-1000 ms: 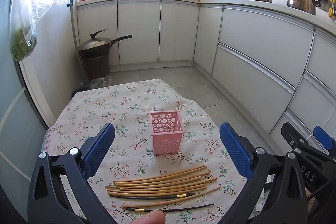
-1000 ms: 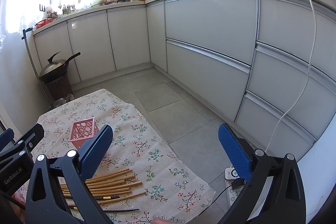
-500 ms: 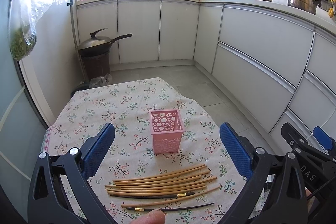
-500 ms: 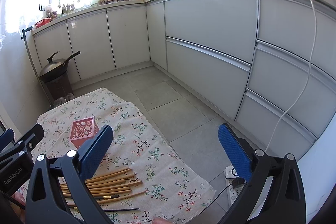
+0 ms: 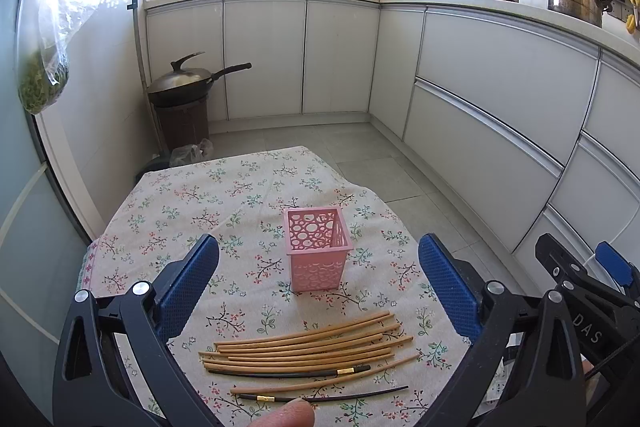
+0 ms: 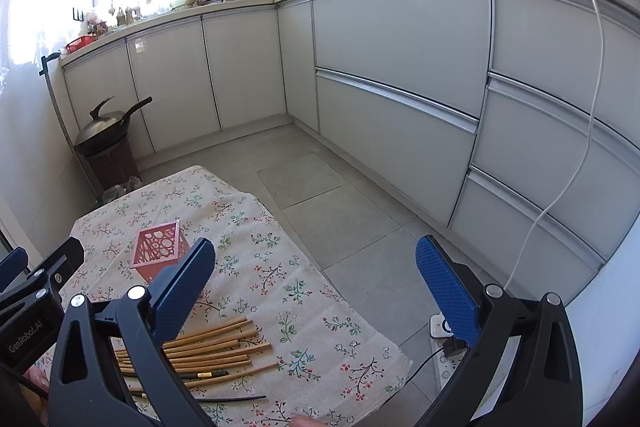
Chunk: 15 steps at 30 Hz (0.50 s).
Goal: Organize utensils
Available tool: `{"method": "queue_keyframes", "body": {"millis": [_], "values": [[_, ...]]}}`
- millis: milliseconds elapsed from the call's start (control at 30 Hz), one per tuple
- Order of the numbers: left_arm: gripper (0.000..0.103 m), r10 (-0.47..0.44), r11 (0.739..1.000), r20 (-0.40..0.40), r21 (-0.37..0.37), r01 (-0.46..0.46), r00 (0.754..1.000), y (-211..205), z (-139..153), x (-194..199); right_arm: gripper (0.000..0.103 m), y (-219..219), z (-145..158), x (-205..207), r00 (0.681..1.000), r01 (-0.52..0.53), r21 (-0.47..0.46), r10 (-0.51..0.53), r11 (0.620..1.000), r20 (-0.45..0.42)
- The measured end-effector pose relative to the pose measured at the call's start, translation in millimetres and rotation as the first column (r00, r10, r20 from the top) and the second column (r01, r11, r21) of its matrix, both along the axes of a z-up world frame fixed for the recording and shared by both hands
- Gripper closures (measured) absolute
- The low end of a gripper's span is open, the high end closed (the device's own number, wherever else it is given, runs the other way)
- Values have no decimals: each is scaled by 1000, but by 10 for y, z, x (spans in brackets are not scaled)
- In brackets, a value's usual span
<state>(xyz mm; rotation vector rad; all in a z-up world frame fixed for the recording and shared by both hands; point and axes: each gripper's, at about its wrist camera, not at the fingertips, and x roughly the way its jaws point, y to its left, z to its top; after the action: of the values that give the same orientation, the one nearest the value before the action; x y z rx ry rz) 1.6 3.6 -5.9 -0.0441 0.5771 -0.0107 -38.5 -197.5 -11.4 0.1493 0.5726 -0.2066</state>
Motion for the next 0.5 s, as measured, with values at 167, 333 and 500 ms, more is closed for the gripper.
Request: {"method": "queue_keyframes", "body": {"millis": [167,333,500], "values": [[7,-1,1000,-1,0,1,1000,0,-6,-2,5,1,1,5,1000,0,1,0,1000,-2],[7,-1,1000,-2,1,1,1000,-6,-23,6,5,-4,0,6,1000,-1,3,1,1000,-3],[7,-1,1000,-3,3,1,1000,-7,-28,2,5,-8,-5,5,1000,0,8,0,1000,-8]]}}
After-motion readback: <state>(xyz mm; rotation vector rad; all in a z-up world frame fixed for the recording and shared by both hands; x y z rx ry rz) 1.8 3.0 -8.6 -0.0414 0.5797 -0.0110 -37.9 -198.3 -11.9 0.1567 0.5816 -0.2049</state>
